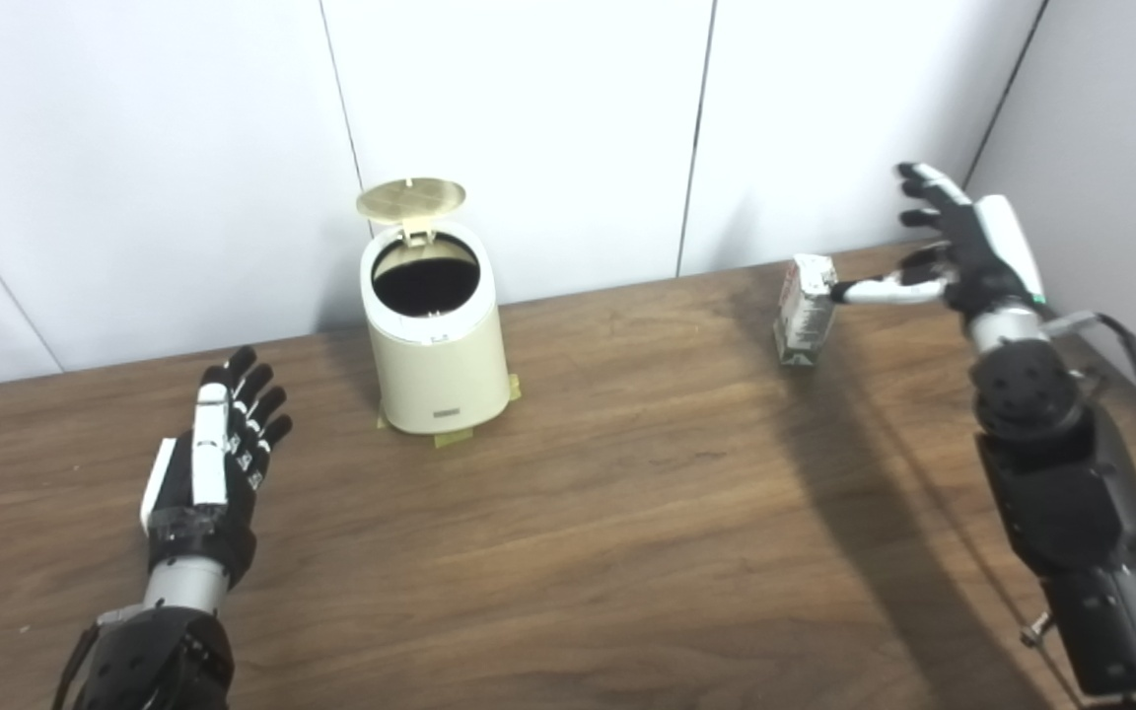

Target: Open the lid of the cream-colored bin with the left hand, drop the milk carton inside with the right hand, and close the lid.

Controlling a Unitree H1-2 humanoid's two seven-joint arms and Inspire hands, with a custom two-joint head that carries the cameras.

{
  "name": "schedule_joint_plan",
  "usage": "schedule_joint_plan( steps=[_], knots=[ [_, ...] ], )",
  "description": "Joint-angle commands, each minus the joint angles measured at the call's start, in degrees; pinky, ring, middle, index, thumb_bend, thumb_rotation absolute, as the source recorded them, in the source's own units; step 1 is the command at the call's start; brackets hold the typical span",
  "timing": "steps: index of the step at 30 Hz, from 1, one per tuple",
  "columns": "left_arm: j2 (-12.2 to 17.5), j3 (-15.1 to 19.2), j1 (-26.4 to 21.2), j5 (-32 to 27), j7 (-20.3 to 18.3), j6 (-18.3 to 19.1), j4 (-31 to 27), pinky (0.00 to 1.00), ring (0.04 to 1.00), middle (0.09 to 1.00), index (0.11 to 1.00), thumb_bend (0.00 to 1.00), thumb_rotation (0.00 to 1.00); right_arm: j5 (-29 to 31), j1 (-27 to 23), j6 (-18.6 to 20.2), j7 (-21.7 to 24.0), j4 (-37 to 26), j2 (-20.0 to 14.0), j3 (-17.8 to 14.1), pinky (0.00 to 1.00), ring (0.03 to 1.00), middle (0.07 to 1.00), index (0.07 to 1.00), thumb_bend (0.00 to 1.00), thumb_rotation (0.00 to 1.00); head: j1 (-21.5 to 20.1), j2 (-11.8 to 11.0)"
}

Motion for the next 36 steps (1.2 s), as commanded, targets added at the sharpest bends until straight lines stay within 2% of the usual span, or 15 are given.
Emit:
schedule_joint_plan(
  steps=[1, 3, 5, 6, 9, 13, 18, 21, 24, 28, 30, 36],
  knots=[
    [0.28, 0.27, -1.74, -1.24, -0.01, 0.1, -2.02, 0.94, 0.954, 0.964, 0.975, 0.36, 1.0, -1.29, -4.73, -0.96, -0.3, 0.95, -2.74, 0.54, 0.78, 0.861, 0.873, 0.856, 0.88, 0.07, -0.09, 0.04],
    [0.36, 0.49, -1.69, -1.78, 0.19, 0.5, -2.28, 0.94, 0.951, 0.962, 0.972, 0.36, 1.0, -1.94, -6.17, 0.15, -0.32, 2.95, -2.82, 1.86, 0.74, 0.856, 0.868, 0.848, 0.89, 0.07, -0.35, -0.05],
    [0.29, 0.75, -1.68, -2.11, 0.51, 1.23, -2.72, 0.94, 0.947, 0.957, 0.967, 0.37, 1.0, -1.76, -7.17, -1.1, -0.38, 5.47, -3.09, 2.66, 0.71, 0.825, 0.854, 0.841, 0.9, 0.07, -0.51, 0.0],
    [0.21, 0.85, -1.68, -2.28, 0.75, 1.72, -3.12, 0.93, 0.944, 0.955, 0.964, 0.37, 1.0, -1.38, -7.63, -1.97, -0.16, 6.76, -3.26, 3.02, 0.65, 0.791, 0.852, 0.841, 0.9, 0.07, -0.58, 0.02],
    [0.01, 0.91, -1.75, -2.7, 1.57, 2.55, -3.95, 0.93, 0.942, 0.953, 0.964, 0.37, 1.0, -0.63, -8.99, -2.53, 1.54, 9.87, -3.93, 4.37, 0.7, 0.822, 0.865, 0.854, 0.9, 0.05, -0.49, 0.07],
    [0.25, 0.61, -1.9, -3.07, 1.83, 2.64, -4.28, 0.94, 0.945, 0.958, 0.967, 0.36, 1.0, -1.01, -10.11, -0.97, 3.4, 11.67, -4.73, 6.0, 0.75, 0.857, 0.887, 0.868, 0.89, 0.07, -0.58, 0.11],
    [0.59, -0.12, -2.0, -3.13, 2.5, 2.72, -4.28, 0.94, 0.943, 0.954, 0.963, 0.36, 1.0, -0.89, -10.46, -4.04, 2.85, 14.95, -4.99, 6.88, 0.75, 0.848, 0.872, 0.866, 0.91, 0.06, -0.62, 0.07],
    [0.76, -0.51, -1.93, -3.73, 2.87, 2.76, -4.5, 0.95, 0.949, 0.959, 0.968, 0.36, 1.0, -1.24, -10.67, -3.22, 1.98, 16.36, -4.4, 6.97, 0.73, 0.824, 0.863, 0.864, 0.92, 0.08, -0.2, 0.17],
    [0.63, -0.62, -2.03, -4.0, 3.32, 2.76, -4.71, 0.94, 0.941, 0.949, 0.961, 0.36, 1.0, -2.25, -10.51, -3.95, 0.96, 17.16, -4.26, 7.91, 0.71, 0.8, 0.845, 0.848, 0.92, 0.08, -0.07, 0.16],
    [0.57, -0.66, -2.32, -4.98, 3.76, 2.77, -4.86, 0.94, 0.94, 0.947, 0.955, 0.35, 1.0, -2.64, -10.51, -5.35, 0.23, 18.51, -4.4, 8.94, 0.73, 0.807, 0.832, 0.836, 0.92, 0.07, -0.03, 0.19],
    [0.79, -0.92, -2.39, -5.35, 3.97, 2.77, -4.88, 0.95, 0.944, 0.951, 0.958, 0.35, 1.0, -2.75, -10.24, -4.83, 0.61, 17.72, -4.41, 9.18, 0.75, 0.815, 0.834, 0.831, 0.91, 0.07, -0.12, 0.31],
    [1.6, -2.02, -2.17, -5.51, 4.88, 2.78, -5.02, 0.93, 0.935, 0.947, 0.951, 0.35, 1.0, -1.31, -10.01, -5.81, 0.95, 18.28, -4.12, 8.69, 0.68, 0.751, 0.798, 0.786, 0.87, 0.03, -0.22, 0.44]
  ],
)
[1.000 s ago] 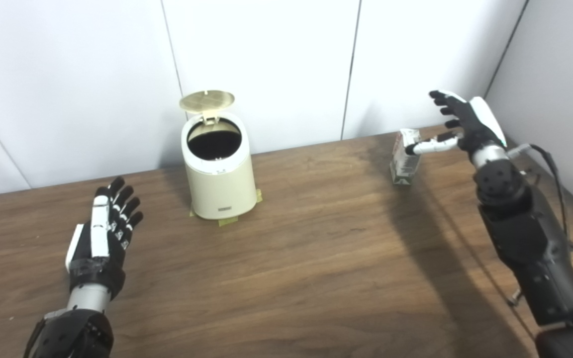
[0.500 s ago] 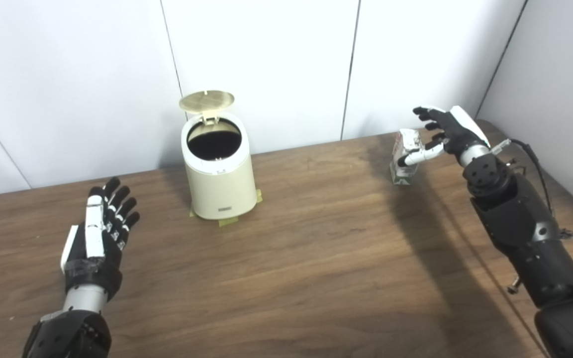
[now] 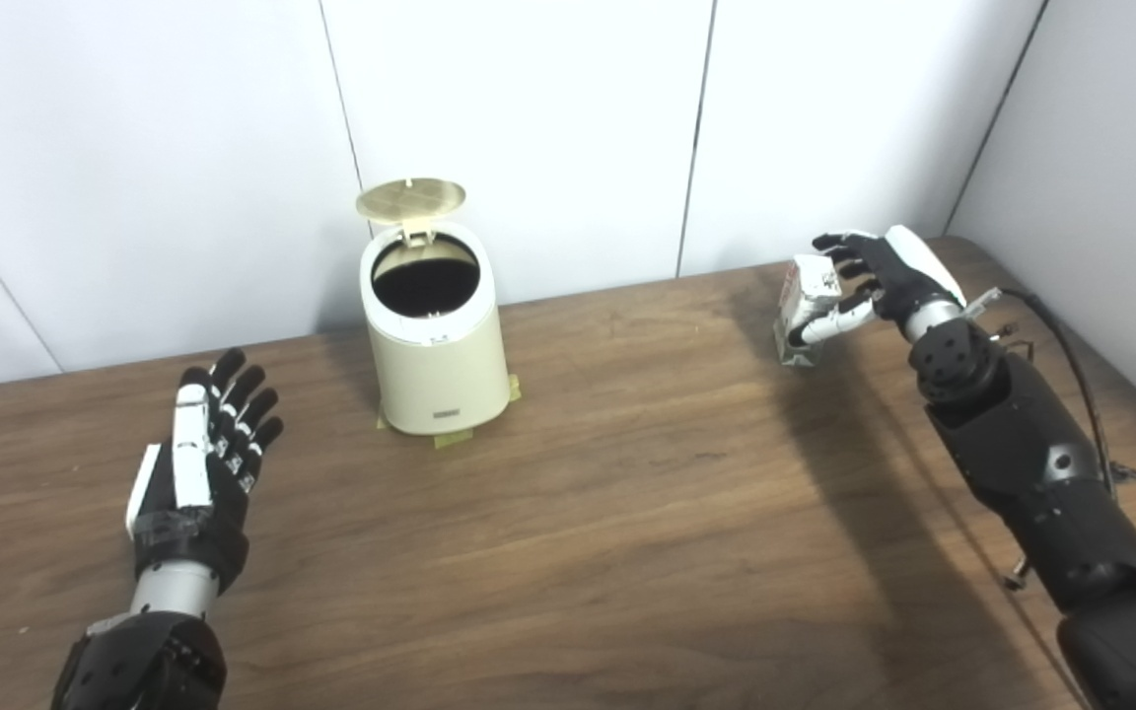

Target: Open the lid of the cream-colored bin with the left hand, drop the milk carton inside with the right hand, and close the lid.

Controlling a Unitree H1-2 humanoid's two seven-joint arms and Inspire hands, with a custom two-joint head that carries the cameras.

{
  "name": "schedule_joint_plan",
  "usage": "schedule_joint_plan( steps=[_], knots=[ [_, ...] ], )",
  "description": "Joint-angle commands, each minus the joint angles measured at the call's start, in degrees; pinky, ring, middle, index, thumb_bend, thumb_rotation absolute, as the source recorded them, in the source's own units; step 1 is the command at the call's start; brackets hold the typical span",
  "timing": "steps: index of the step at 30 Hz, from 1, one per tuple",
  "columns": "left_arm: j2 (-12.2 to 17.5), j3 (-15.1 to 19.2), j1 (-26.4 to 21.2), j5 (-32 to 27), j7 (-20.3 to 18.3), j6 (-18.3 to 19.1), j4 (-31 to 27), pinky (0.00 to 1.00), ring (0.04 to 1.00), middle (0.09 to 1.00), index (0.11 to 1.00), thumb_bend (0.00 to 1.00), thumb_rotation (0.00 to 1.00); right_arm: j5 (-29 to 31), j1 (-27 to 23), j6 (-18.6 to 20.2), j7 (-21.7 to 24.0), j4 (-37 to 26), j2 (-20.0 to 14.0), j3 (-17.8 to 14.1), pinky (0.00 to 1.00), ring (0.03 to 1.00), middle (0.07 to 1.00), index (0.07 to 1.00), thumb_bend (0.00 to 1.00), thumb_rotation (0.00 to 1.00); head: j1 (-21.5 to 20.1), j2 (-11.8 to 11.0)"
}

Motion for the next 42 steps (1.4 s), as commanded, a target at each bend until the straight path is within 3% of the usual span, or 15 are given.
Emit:
schedule_joint_plan(
  steps=[1, 8, 11, 13, 15, 19, 21, 23, 28, 30, 34, 39, 42],
  knots=[
    [0.8, -0.49, -2.25, -0.61, 0.14, -0.29, -2.35, 0.93, 0.934, 0.946, 0.95, 0.35, 1.0, 0.52, -2.48, -2.39, -1.16, -1.06, -1.15, -0.96, 0.67, 0.742, 0.792, 0.782, 0.87, 0.03, -0.09, 0.09],
    [2.09, -1.53, -2.33, -1.06, 0.05, -0.29, -2.07, 0.96, 0.946, 0.951, 0.965, 0.35, 1.0, 2.26, -2.33, -4.58, -3.01, -0.1, 0.1, -1.95, 0.57, 0.613, 0.665, 0.751, 0.83, 0.0, -0.01, 0.33],
    [2.68, -2.07, -2.35, -1.1, 0.11, -0.29, -1.93, 0.96, 0.947, 0.948, 0.965, 0.36, 1.0, 2.7, -2.29, -5.92, -4.54, 0.64, 0.73, -2.6, 0.59, 0.583, 0.609, 0.734, 0.81, 0.0, -0.04, 0.42],
    [2.95, -2.43, -2.26, -0.94, 0.26, -0.29, -1.98, 0.95, 0.94, 0.942, 0.959, 0.36, 1.0, 2.24, -2.37, -6.78, -5.98, 1.48, 1.0, -2.7, 0.64, 0.56, 0.51, 0.705, 0.62, 0.0, -0.04, 0.42],
    [3.03, -2.52, -2.2, -1.17, 0.39, -0.29, -1.98, 0.95, 0.938, 0.938, 0.955, 0.36, 1.0, 1.86, -2.33, -7.15, -7.02, 1.74, 1.15, -2.58, 0.57, 0.509, 0.479, 0.669, 0.56, 0.0, -0.02, 0.48],
    [3.21, -2.73, -2.11, -1.31, 0.74, -0.29, -1.99, 0.94, 0.93, 0.933, 0.953, 0.36, 1.0, 0.92, -2.3, -7.48, -7.71, 2.3, 0.85, -1.78, 0.4, 0.437, 0.495, 0.636, 0.54, 0.0, -0.06, 0.5],
    [3.25, -2.87, -2.1, -1.53, 1.01, -0.29, -2.06, 0.94, 0.928, 0.931, 0.953, 0.36, 1.0, 0.88, -2.51, -8.3, -8.14, 3.56, 0.72, -1.66, 0.38, 0.427, 0.5, 0.528, 0.52, 0.0, -0.06, 0.5],
    [3.33, -2.9, -2.13, -1.85, 0.96, -0.29, -2.1, 0.95, 0.927, 0.929, 0.952, 0.36, 1.0, 0.97, -2.51, -8.72, -8.29, 3.89, 0.76, -1.71, 0.36, 0.425, 0.501, 0.498, 0.52, 0.0, 0.02, 0.68],
    [3.73, -3.19, -2.15, -2.01, 0.88, -0.29, -2.11, 0.95, 0.932, 0.933, 0.953, 0.36, 1.0, 1.0, -2.09, -8.09, -8.12, 2.37, 0.96, -1.75, 0.38, 0.429, 0.501, 0.489, 0.52, 0.0, 0.05, 0.72],
    [3.69, -3.15, -2.14, -1.9, 0.9, -0.29, -2.11, 0.94, 0.926, 0.927, 0.946, 0.36, 1.0, 1.07, -1.93, -7.97, -8.08, 1.9, 1.04, -1.82, 0.39, 0.393, 0.451, 0.539, 0.51, 0.0, 0.18, 0.78],
    [3.58, -3.08, -2.1, -1.87, 1.0, -0.3, -2.05, 0.93, 0.927, 0.925, 0.944, 0.36, 1.0, 0.93, -1.62, -8.35, -8.31, 0.53, 1.2, -1.83, 0.42, 0.396, 0.447, 0.546, 0.51, 0.0, 0.99, 0.88],
    [3.35, -3.06, -2.11, -1.18, 0.44, -0.39, -1.78, 0.93, 0.928, 0.931, 0.947, 0.34, 1.0, 0.32, -0.91, -10.59, -9.18, -3.52, 2.0, -1.56, 0.46, 0.423, 0.456, 0.539, 0.52, 0.0, 2.55, 0.81],
    [3.0, -3.07, -2.11, -1.0, -0.01, -0.54, -1.43, 0.92, 0.932, 0.936, 0.953, 0.33, 1.0, -0.15, -0.61, -9.48, -8.17, -8.49, 3.4, -0.96, 0.48, 0.424, 0.476, 0.524, 0.52, 0.0, 3.9, 0.77]
  ],
)
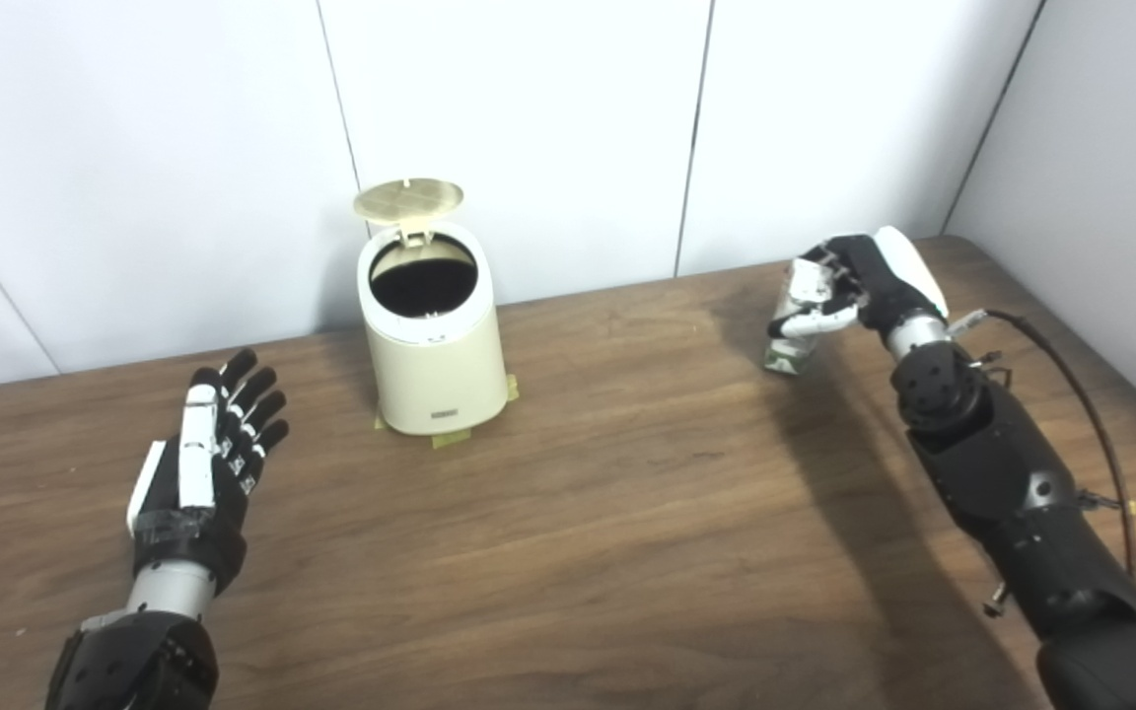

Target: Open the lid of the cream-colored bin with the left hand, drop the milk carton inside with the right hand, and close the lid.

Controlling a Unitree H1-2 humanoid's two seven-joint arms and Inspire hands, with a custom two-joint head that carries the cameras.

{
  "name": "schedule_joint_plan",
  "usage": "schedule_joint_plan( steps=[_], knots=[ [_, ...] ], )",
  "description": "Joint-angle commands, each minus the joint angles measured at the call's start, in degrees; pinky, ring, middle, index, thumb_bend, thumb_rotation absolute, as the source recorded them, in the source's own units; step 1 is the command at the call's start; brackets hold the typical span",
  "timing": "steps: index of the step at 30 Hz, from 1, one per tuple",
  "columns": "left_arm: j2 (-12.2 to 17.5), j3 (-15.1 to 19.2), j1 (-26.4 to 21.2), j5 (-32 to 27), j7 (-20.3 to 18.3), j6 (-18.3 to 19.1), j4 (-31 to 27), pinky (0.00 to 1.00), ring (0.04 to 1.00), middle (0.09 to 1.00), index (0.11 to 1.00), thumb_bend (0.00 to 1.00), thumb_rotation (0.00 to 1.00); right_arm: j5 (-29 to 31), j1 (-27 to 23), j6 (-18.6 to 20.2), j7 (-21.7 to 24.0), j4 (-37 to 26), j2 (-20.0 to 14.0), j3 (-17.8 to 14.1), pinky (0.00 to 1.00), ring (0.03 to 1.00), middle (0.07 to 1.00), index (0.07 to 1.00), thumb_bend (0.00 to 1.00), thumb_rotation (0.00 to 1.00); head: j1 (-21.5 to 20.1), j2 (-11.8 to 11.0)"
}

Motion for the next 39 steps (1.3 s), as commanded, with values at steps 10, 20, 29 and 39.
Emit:
schedule_joint_plan(
  steps=[10, 20, 29, 39],
  knots=[
    [-1.6, 0.15, -2.01, 0.39, -1.34, -0.78, -0.61, 0.93, 0.951, 0.948, 0.978, 0.36, 1.0, -5.17, -4.21, 0.07, 1.78, -22.04, 5.09, 3.59, 0.46, 0.422, 0.492, 0.508, 0.52, 0.0, 3.47, -0.89],
    [-3.29, -0.88, -1.0, 3.56, 0.14, -0.46, -1.58, 0.88, 0.903, 0.909, 0.925, 0.34, 0.99, -6.02, -8.84, 1.24, 5.64, -29.01, 12.62, 6.08, 0.37, 0.402, 0.488, 0.525, 0.52, 0.0, 7.85, -1.55],
    [-3.75, -0.85, -0.54, 4.13, 0.11, -0.63, -1.61, 0.88, 0.907, 0.914, 0.933, 0.33, 0.98, -6.76, -12.87, -1.26, 6.39, -26.34, 16.91, 8.97, 0.38, 0.412, 0.492, 0.51, 0.52, 0.0, 10.41, -2.11],
    [-4.81, -1.24, -0.05, 5.96, 0.3, -1.18, -0.59, 0.87, 0.91, 0.913, 0.93, 0.34, 0.97, -6.52, -16.27, -6.51, 4.77, -17.85, 19.54, 9.82, 0.38, 0.418, 0.498, 0.499, 0.52, 0.0, 12.82, -2.36]
  ],
)
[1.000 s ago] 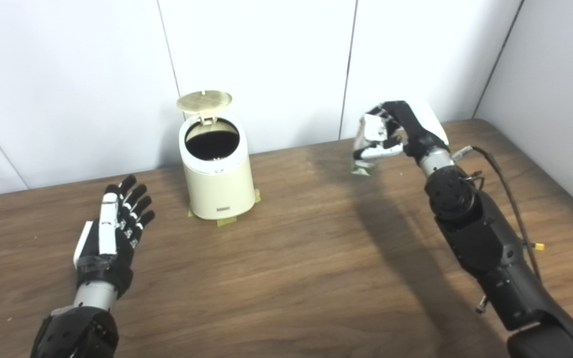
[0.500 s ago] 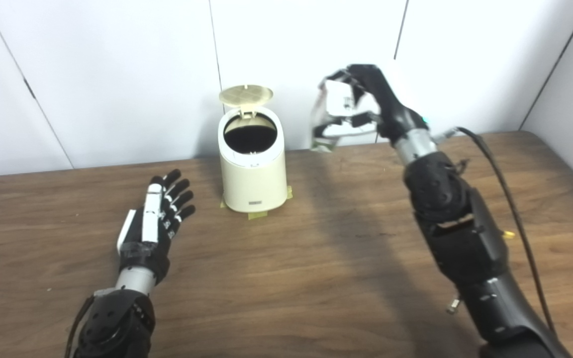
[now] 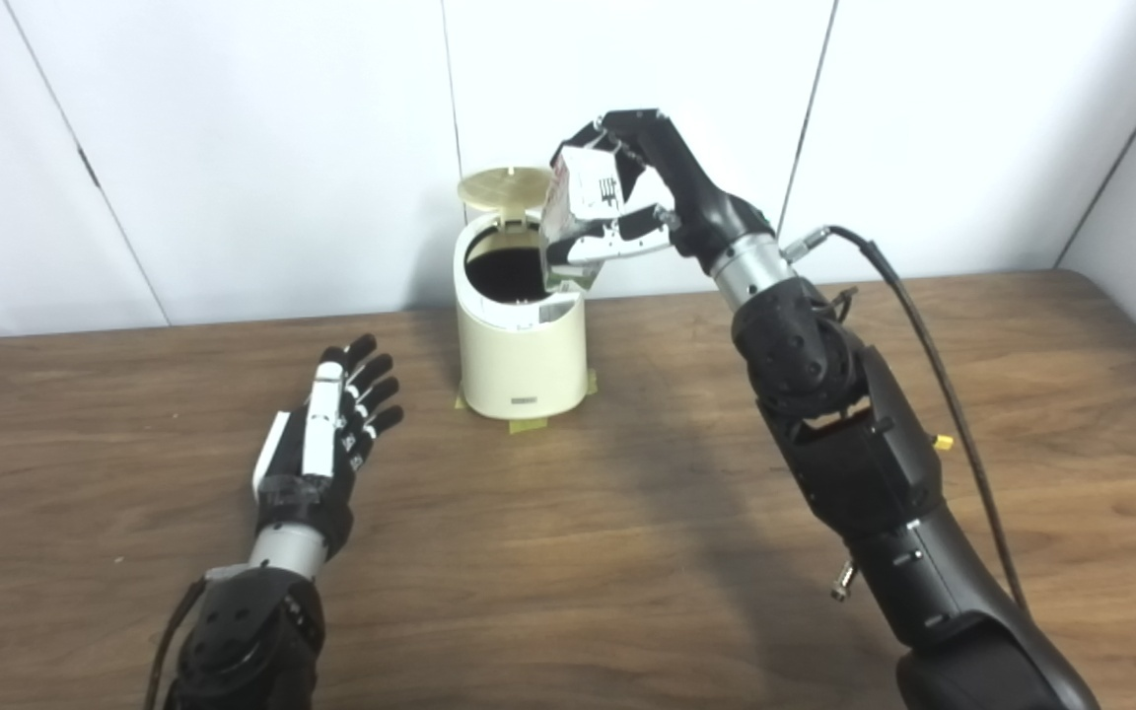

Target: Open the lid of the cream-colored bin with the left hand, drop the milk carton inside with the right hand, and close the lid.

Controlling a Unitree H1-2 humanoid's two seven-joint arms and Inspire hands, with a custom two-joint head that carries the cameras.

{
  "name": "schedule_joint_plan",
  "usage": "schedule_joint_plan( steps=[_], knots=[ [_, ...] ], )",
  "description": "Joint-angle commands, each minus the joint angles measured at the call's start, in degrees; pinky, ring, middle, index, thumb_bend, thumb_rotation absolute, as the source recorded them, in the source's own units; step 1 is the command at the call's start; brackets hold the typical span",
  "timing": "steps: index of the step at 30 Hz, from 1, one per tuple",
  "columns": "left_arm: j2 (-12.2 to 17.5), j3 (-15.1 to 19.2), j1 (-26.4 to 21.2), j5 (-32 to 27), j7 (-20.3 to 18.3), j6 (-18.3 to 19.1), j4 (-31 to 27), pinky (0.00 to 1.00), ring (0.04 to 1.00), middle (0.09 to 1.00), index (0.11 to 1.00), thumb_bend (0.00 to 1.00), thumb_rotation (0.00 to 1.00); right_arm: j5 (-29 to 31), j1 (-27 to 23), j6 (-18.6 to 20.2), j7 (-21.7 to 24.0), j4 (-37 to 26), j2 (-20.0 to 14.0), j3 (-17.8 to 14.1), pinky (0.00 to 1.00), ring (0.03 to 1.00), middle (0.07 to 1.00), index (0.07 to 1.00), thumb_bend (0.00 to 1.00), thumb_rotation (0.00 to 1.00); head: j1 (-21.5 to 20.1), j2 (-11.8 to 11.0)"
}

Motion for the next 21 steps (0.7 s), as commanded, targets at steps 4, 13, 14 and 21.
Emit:
schedule_joint_plan(
  steps=[4, 13, 14, 21],
  knots=[
    [0.11, -1.15, -1.1, 3.4, -0.07, -2.52, -0.34, 0.86, 0.899, 0.905, 0.922, 0.35, 1.0, 0.04, -5.3, -4.8, -2.26, 1.66, 1.41, -0.11, 0.39, 0.418, 0.496, 0.501, 0.52, 0.0, 0.73, -0.36],
    [-0.18, -0.82, 0.02, 5.13, -0.09, -1.98, -2.14, 0.85, 0.893, 0.902, 0.923, 0.36, 0.99, 0.65, -8.62, -8.11, -2.84, 9.59, 1.56, -0.16, 0.35, 0.425, 0.492, 0.501, 0.5, 0.0, 2.34, -0.41],
    [-0.25, -0.7, 0.03, 5.12, -0.05, -1.86, -2.28, 0.85, 0.893, 0.901, 0.924, 0.36, 0.99, 0.64, -9.01, -8.36, -3.01, 10.44, 1.6, -0.13, 0.36, 0.426, 0.492, 0.5, 0.5, 0.0, 2.52, -0.38],
    [-0.9, 0.26, 0.19, 4.82, 0.09, -1.65, -2.86, 0.85, 0.904, 0.905, 0.925, 0.37, 0.96, 0.68, -10.94, -9.45, -4.41, 15.58, 2.17, -0.02, 0.36, 0.428, 0.489, 0.499, 0.5, 0.0, 2.73, -0.44]
  ],
)
